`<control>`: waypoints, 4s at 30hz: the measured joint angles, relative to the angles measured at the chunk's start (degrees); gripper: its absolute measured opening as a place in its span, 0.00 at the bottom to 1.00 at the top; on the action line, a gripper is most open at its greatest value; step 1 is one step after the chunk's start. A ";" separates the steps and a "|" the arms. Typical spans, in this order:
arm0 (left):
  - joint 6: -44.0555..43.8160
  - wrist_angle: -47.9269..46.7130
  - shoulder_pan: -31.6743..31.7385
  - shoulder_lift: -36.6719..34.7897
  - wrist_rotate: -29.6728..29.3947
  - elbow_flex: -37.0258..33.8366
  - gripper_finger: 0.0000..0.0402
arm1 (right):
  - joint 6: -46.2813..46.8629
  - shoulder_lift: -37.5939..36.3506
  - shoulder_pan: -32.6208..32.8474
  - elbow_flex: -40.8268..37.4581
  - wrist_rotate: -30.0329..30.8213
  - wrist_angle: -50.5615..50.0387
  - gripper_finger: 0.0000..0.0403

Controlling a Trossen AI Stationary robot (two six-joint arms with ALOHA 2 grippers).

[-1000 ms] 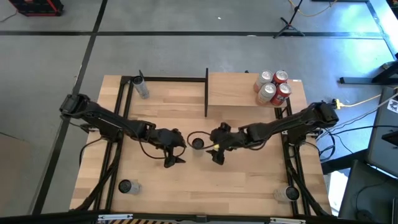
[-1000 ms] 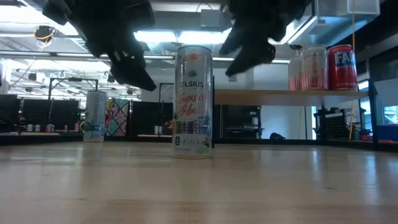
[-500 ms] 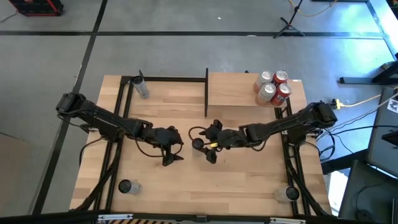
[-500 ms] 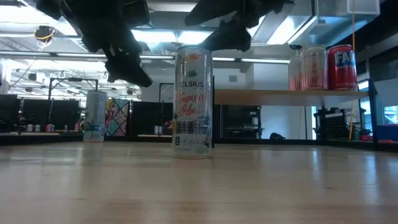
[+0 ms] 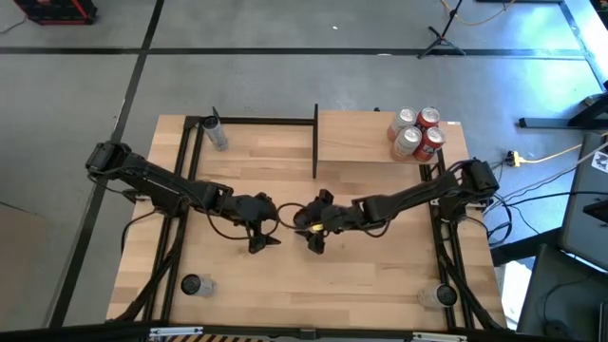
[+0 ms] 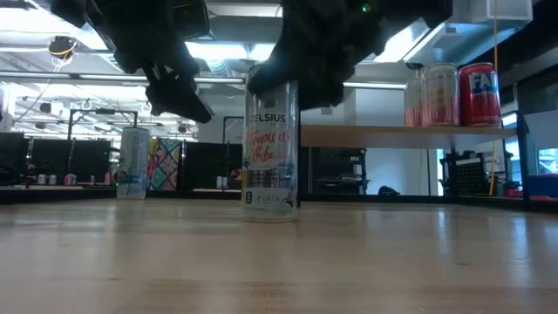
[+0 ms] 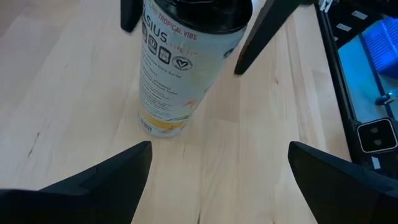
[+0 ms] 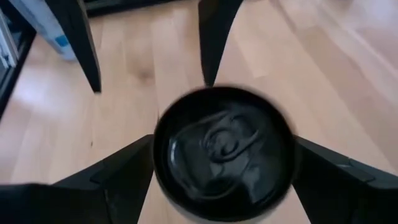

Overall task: Place canned beverage on shelf
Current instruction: Put the top white yellow soda can on the shelf

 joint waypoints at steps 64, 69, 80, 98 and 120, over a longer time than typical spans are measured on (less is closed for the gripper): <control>12.11 -11.57 20.33 -22.69 2.86 5.70 0.93 | -19.44 -36.81 -51.22 7.24 -16.19 -43.10 0.57; 12.11 -11.59 20.33 -22.69 2.86 5.70 0.93 | -19.61 -36.75 -51.91 5.71 -16.68 -41.79 0.57; 12.48 -11.59 20.33 -22.69 2.86 5.70 0.93 | -21.05 -35.72 -51.87 4.59 -15.83 -39.98 0.57; 12.53 -11.84 20.33 -22.69 2.88 5.70 0.93 | -21.63 -34.24 -51.76 4.70 -13.73 -39.10 0.75; 13.56 -11.37 20.31 -22.73 2.02 5.70 0.93 | -22.36 -34.28 -51.76 9.90 -10.79 -39.43 0.92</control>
